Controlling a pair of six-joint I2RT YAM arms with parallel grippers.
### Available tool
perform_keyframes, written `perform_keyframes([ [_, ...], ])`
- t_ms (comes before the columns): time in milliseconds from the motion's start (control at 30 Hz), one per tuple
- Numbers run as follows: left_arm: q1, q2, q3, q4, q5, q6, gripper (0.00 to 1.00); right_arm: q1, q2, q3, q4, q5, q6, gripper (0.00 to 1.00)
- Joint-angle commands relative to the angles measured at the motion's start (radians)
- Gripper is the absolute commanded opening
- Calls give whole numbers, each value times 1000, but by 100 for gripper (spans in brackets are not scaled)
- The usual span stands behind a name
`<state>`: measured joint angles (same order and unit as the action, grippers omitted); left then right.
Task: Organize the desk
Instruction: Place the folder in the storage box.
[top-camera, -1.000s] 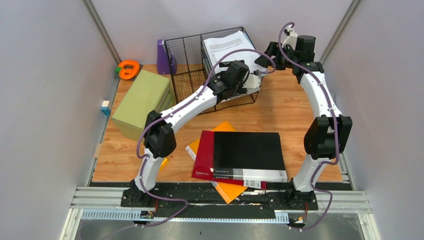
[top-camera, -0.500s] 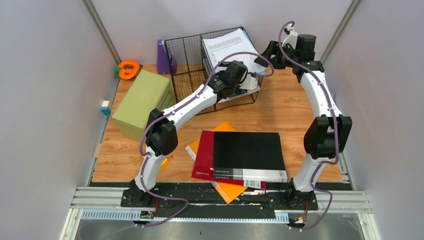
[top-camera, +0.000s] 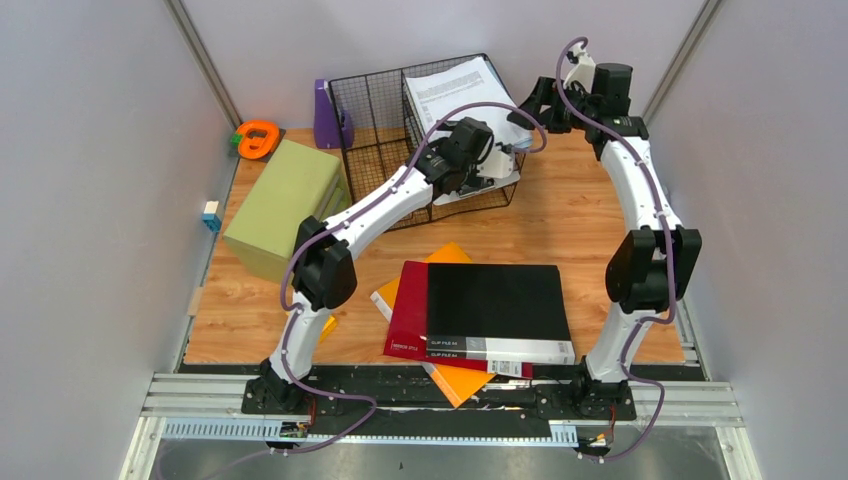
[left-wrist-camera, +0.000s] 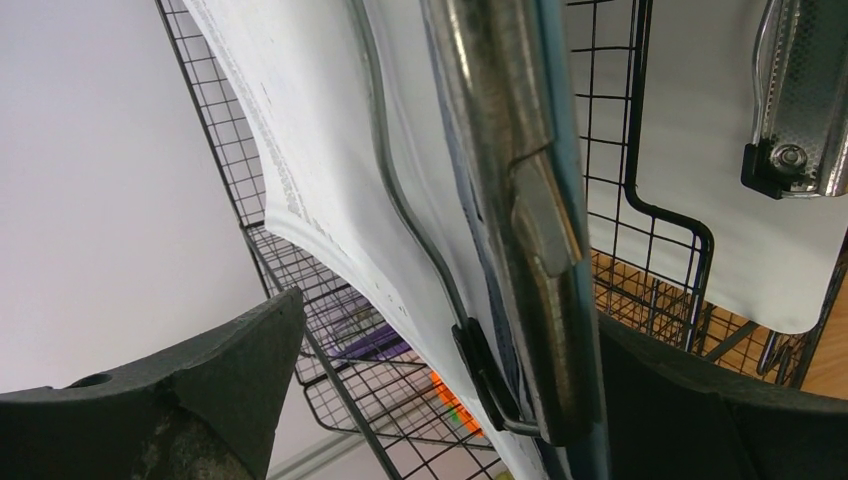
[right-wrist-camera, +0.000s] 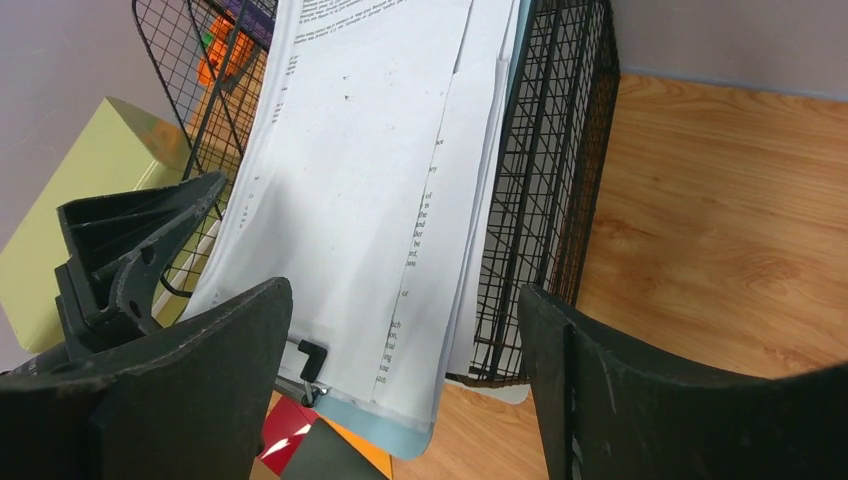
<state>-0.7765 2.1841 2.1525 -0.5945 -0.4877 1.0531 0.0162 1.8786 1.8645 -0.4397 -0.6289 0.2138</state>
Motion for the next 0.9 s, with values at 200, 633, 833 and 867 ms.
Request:
perform_keyframes([
  [200,19,-21,-29,38,16,-75,100,19,94,84,-30,-19,-38,82],
  [633,26,-59,-138,77,60,-162,100,95,135,70,-102,272,-242,65],
  [833,33,-79,-158,80,76,-173,100,112,148,48,-128,357,-302,59],
  [867,35,-82,-160,79,80,-175,100,118,148,39,-128,372,-311,59],
])
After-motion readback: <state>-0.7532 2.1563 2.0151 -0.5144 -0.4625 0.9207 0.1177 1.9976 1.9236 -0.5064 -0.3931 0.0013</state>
